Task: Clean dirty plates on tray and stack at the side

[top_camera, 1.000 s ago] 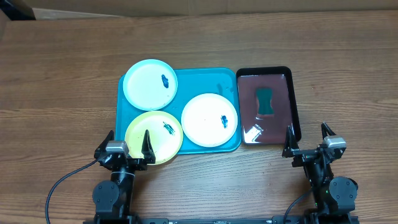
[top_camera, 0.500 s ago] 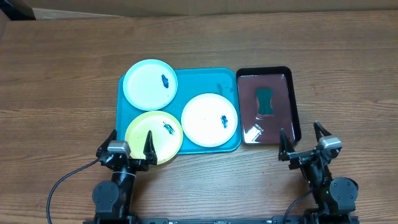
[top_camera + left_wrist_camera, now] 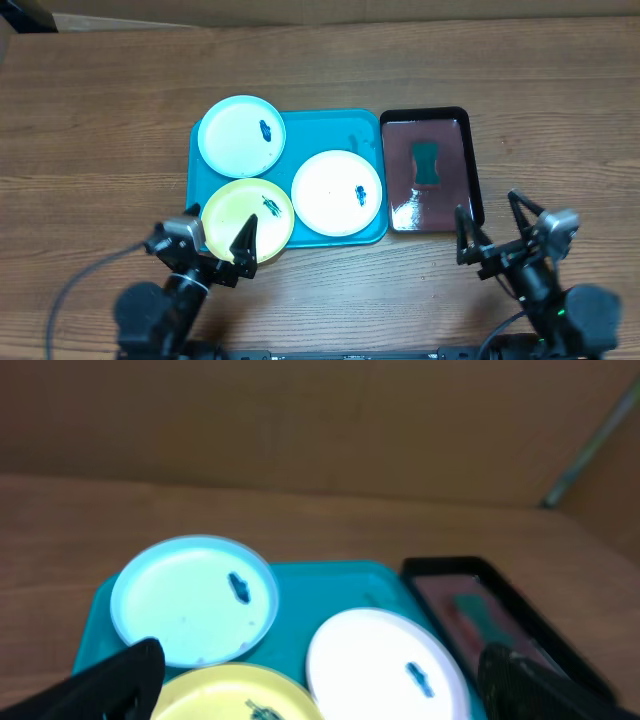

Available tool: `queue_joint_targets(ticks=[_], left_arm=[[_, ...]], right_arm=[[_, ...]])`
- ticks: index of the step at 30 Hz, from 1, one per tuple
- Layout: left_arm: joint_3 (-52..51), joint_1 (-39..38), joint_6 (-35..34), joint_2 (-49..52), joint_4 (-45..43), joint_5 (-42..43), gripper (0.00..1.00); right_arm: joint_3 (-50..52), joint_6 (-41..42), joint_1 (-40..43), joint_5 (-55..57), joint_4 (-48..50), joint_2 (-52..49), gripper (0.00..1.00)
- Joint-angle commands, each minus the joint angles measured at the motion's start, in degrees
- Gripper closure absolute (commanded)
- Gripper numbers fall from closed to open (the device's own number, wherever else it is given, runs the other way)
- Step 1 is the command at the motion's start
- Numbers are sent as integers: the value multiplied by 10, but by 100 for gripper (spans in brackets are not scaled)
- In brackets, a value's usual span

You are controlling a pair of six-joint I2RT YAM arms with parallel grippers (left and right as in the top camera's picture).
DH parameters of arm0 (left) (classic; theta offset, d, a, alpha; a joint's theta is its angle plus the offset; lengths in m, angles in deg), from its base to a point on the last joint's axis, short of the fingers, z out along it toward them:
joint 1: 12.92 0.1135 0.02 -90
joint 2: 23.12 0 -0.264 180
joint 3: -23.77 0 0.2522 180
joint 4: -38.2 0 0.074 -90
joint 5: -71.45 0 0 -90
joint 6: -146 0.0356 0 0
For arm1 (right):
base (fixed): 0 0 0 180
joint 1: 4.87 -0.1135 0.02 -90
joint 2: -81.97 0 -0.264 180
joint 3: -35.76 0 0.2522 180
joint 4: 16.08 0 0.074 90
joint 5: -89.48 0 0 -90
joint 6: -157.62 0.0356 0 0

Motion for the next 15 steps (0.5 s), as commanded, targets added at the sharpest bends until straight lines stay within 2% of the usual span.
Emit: queue_joint_targets(ticks=[1, 5, 7, 10, 12, 14, 15], left_arm=[[165, 2, 37, 141, 96, 60, 0], [373, 2, 58, 337, 314, 72, 0], [453, 2, 57, 422, 396, 75, 0], [530, 2, 55, 525, 469, 101, 0], [552, 2, 82, 577, 486, 128, 3], [552, 2, 94, 623, 490, 150, 29], [552, 2, 94, 642, 491, 155, 74]], right_arm=[[-131, -30, 4, -3, -77, -120, 0], [-324, -64, 4, -1, -259, -302, 0], [-423, -63, 4, -2, -347, -394, 0], [-516, -61, 4, -18, -424, -490, 0], [-565, -60, 4, -55, -467, -555, 0], [-577, -76, 4, -87, -486, -601, 0], [-577, -83, 4, -96, -490, -619, 8]])
